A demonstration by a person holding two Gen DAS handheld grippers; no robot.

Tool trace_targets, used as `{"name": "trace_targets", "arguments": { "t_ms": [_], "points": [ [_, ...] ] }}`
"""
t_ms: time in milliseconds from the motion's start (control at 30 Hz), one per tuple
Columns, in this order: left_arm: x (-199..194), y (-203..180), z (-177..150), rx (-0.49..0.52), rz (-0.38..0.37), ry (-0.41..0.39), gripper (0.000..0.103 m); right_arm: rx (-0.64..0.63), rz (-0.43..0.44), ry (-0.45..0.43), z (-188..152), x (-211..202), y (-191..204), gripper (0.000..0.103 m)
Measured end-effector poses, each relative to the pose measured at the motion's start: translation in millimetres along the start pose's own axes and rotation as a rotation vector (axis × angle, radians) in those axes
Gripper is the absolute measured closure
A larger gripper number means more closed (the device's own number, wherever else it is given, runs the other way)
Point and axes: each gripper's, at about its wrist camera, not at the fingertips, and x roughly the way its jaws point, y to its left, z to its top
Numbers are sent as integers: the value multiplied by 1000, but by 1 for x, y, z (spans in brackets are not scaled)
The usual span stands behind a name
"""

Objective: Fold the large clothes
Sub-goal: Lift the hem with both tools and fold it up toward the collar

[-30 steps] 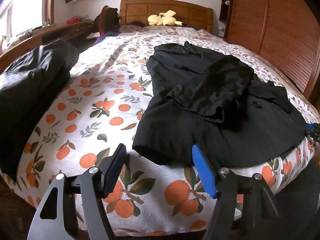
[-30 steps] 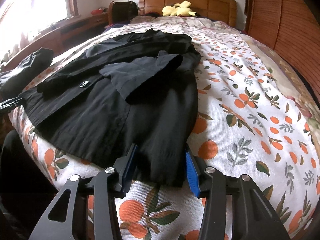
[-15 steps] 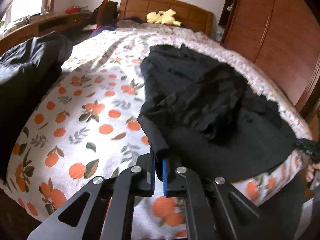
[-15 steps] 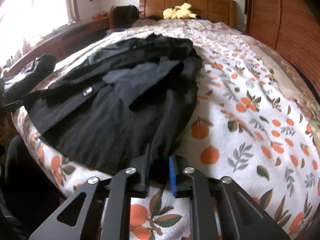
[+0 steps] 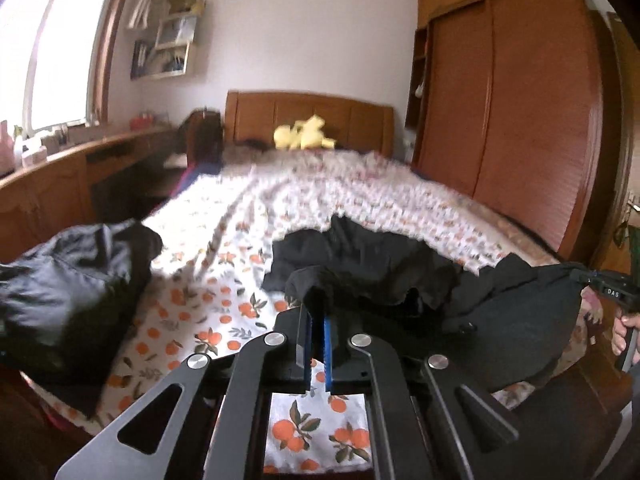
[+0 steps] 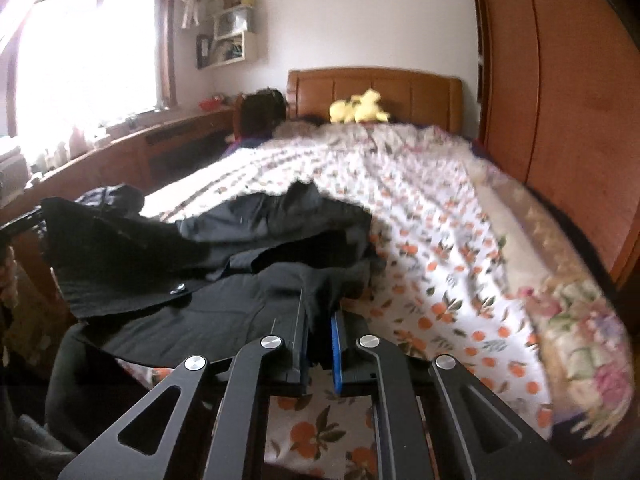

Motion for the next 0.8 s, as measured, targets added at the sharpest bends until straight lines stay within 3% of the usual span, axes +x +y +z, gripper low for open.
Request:
{"name": "trace_targets", "arguments": {
  "t_ms": [133, 367, 500, 800],
  "points": [
    [-54, -9, -9, -7, -24, -39, 99, -33, 9, -16, -9, -40, 13, 96],
    [-96, -15, -22, 2, -36, -33, 99, -29, 36, -5, -33, -76, 22, 96],
    [-91, -15, -27, 4, -24, -9, 99, -43, 29, 30, -40, -68, 27, 96],
    [-37, -5, -23, 13, 1, 18, 99, -30, 29, 64, -44, -23, 17, 95]
  ]
}}
